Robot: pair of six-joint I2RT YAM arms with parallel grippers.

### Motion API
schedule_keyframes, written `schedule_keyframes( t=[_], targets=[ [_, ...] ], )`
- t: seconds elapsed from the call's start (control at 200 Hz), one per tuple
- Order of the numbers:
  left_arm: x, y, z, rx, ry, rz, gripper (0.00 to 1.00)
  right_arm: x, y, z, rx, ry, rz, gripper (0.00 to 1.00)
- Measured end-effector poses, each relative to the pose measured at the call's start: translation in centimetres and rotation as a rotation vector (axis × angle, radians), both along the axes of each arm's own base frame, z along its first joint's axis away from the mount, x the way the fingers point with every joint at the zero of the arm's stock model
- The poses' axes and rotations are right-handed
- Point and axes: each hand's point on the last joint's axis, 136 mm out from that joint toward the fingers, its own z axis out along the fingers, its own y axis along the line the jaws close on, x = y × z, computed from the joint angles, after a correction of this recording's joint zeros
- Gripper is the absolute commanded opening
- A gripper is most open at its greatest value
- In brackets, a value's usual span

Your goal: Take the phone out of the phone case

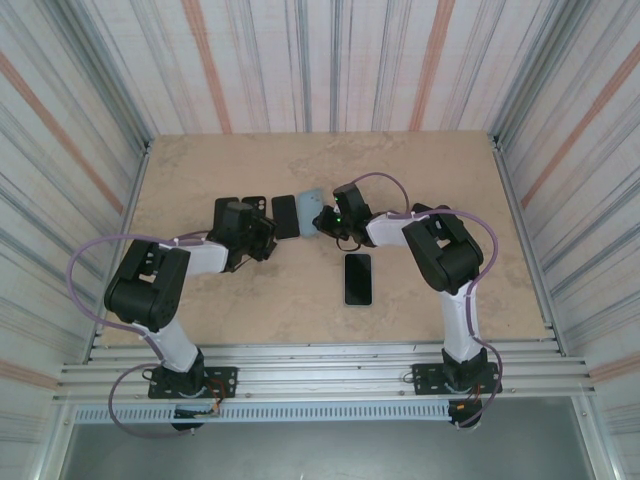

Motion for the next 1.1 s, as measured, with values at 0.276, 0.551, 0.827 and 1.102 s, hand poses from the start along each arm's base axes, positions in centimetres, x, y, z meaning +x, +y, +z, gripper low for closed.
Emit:
schedule_keyframes(
  t=[0.276, 0.551, 0.827, 1.102],
  targets=[
    [0.5, -0.6, -0.3, -0.022, -0.003, -0.016, 0.65, 0.2, -0.1, 0.3, -0.055, -0.013, 0.042, 0.37],
    [0.8, -0.7, -0.3, -0.026, -0.009, -0.015, 0.65, 0.3, -0.5, 0.4, -0.122, -0.023, 0.090, 0.43],
    [0.9, -0.5, -0.4, -0.023, -0.009, -0.007, 0.65, 0.3, -0.7, 0.4, -0.148, -0.041, 0.121, 0.47],
    [1.2, 0.2, -0.4, -0.017, -0.008, 0.004, 0.65, 0.3, -0.7, 0.5, -0.166, -0.050, 0.139, 0.50]
  ],
)
